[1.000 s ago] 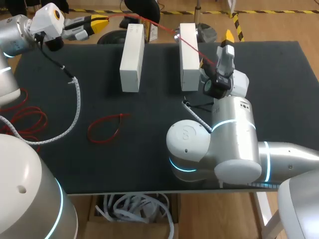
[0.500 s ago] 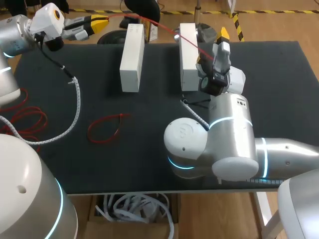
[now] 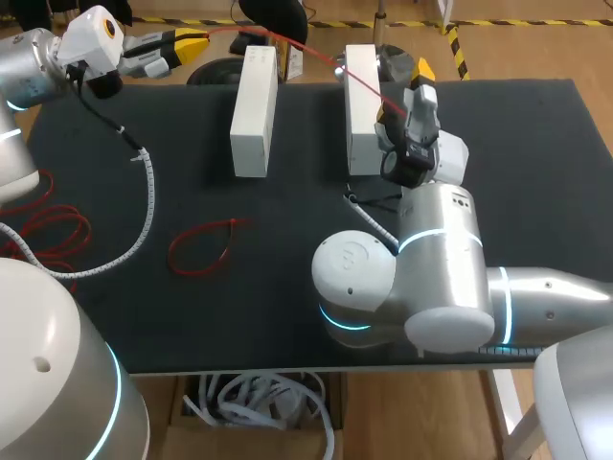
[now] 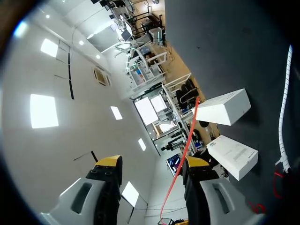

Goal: Grab the tape and strap the tape.

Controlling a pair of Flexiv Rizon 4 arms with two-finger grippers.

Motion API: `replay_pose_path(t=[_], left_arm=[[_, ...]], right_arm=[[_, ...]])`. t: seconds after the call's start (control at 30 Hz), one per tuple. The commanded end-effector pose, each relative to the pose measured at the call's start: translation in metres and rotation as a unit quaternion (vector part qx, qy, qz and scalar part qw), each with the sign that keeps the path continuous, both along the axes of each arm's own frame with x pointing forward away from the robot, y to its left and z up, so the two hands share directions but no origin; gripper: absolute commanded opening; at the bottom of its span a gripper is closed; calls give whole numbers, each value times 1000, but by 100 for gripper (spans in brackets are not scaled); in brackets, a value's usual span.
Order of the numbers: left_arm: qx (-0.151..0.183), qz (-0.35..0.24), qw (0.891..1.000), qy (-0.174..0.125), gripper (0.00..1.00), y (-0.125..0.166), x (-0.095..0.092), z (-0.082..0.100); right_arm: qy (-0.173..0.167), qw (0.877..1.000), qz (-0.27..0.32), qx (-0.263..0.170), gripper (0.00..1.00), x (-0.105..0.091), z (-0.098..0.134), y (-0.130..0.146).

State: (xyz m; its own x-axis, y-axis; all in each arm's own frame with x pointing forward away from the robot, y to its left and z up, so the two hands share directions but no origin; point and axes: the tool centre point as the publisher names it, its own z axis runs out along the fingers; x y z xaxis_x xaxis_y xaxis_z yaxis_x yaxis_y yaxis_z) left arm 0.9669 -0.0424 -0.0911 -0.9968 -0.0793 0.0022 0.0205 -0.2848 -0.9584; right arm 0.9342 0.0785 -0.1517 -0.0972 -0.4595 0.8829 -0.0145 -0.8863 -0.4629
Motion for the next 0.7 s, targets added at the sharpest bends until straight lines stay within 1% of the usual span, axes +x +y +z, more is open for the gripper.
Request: replay_pose_path(t=[0.03,0.4,0.43,0.5,0.7], left_arm=[[0,-2,1000,0,0,1,1,0],[0,-2,1000,0,0,1,1,0],[0,-2,1000,0,0,1,1,0],[0,-2,1000,0,0,1,1,0],[0,-2,1000,0,0,1,1,0]], right_arm=[[5,1000,-2,0,50,-6,0,1],[8,1000,-9,2,47,-6,-1,0],[8,1000,-10,2,44,-6,-1,0],[9,1000,-11,2,29,-6,-1,0],[8,1000,-15,1,25,-5,-1,-1]])
